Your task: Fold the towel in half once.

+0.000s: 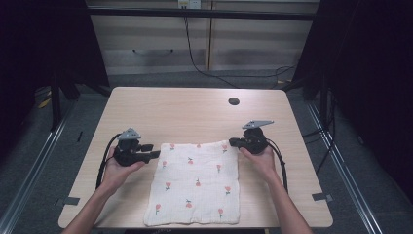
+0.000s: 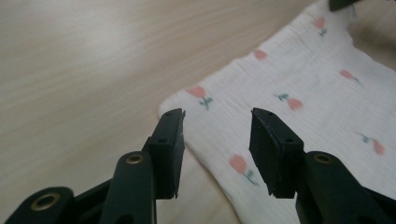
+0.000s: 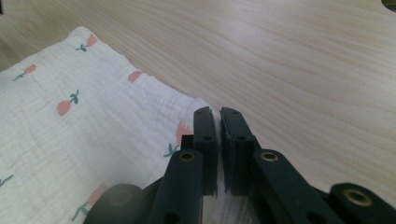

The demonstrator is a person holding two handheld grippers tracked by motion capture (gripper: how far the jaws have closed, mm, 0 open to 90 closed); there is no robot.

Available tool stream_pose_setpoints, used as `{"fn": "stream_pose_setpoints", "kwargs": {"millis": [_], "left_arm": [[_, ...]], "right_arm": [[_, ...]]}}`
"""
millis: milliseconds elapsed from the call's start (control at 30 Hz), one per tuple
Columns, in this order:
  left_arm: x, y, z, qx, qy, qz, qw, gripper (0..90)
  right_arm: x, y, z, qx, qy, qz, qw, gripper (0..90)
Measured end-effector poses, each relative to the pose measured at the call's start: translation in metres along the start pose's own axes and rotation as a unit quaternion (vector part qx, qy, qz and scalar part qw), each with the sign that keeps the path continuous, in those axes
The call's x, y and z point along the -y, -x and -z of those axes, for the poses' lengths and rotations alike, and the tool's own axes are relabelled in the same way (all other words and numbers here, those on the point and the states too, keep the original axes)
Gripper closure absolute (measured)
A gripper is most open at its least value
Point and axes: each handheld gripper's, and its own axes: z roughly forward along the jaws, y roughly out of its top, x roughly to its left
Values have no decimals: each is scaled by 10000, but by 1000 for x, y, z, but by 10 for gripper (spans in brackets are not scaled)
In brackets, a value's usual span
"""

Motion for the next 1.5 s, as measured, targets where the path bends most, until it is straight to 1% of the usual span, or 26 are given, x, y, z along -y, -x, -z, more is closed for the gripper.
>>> {"fn": "stream_pose_setpoints", "kwargs": {"millis": [67,100,167,233,267,300,367,433,467,533,600,633,700,733,800,867,900,967,1033,1067,1133,1233,1300,1333,1400,1500], "left_arm": [[-6,-5,-7,66,44,116,9999,567],[-8,-6,-11,66,75,133,9999,568],[-9,-10,-20,-28,98,129,9999,579],[-9,-16,-29,-129,25,212,9997,589],[-9,-20,-33,-93,54,306,9995,595],[-9,-24,-37,-119,37,386,9992,604],[-8,-26,-44,-156,-74,329,9993,604],[-5,-28,-48,-101,-113,376,9992,604],[-4,-28,-50,-156,-170,349,9991,604],[-2,-28,-52,-128,-223,312,9992,603],[-1,-25,-54,-285,-247,262,9989,590],[-1,-26,-56,-221,-207,318,9990,590],[0,-25,-60,-310,-333,218,9987,591],[1,-25,-62,-299,-359,186,9987,599],[1,-24,-61,-283,-382,120,9988,623],[2,-22,-62,-258,-357,67,9990,678],[2,-20,-62,-287,-384,-25,9988,695],[1,-19,-62,-249,-413,-104,9988,776],[1,-19,-63,-195,-425,-130,9988,831],[2,-19,-63,-180,-418,-77,9989,843],[1,-20,-62,-146,-448,-132,9988,852],[0,-18,-60,-87,-361,-85,9993,855],[-2,-18,-56,-57,-285,-101,9995,857],[-3,-18,-54,2,-268,-124,9996,857],[-5,-17,-50,25,-117,-66,9999,857],[-9,-16,-44,91,35,-77,9999,857]], "right_arm": [[4,1,-2,-13,34,-12,10000,858],[5,1,-4,-13,-5,-41,10000,858],[5,3,-5,-11,21,-96,10000,857],[5,3,-5,-23,49,-130,9999,857],[5,3,-6,-28,62,-114,9999,857],[5,2,-7,-34,57,-94,9999,857],[5,0,-8,-33,45,-76,10000,857],[5,-1,-8,-49,12,-79,10000,857],[6,-1,-8,-52,8,-73,10000,857],[6,0,-8,-57,33,-88,9999,857],[6,1,-8,-73,36,-91,9999,856],[7,1,-8,-70,27,-93,9999,856],[7,0,-8,-65,28,-105,9999,856],[8,0,-7,-69,11,-117,9999,856],[9,0,-6,-66,3,-120,9999,855],[10,0,-6,-68,40,-127,9999,856],[10,1,-6,-72,32,-137,9999,855],[11,1,-7,-61,7,-168,9998,855],[12,0,-8,-70,-12,-156,9999,855],[12,-1,-8,-64,-23,-162,9998,855],[12,-2,-7,-81,12,-128,9999,855],[11,-2,-5,-76,56,-137,9999,855],[12,-2,-3,-64,56,-152,9998,855],[12,-2,-3,-62,58,-154,9998,855],[12,-2,-3,-50,72,-141,9999,855],[10,-2,0,-49,155,-116,9998,856]]}}
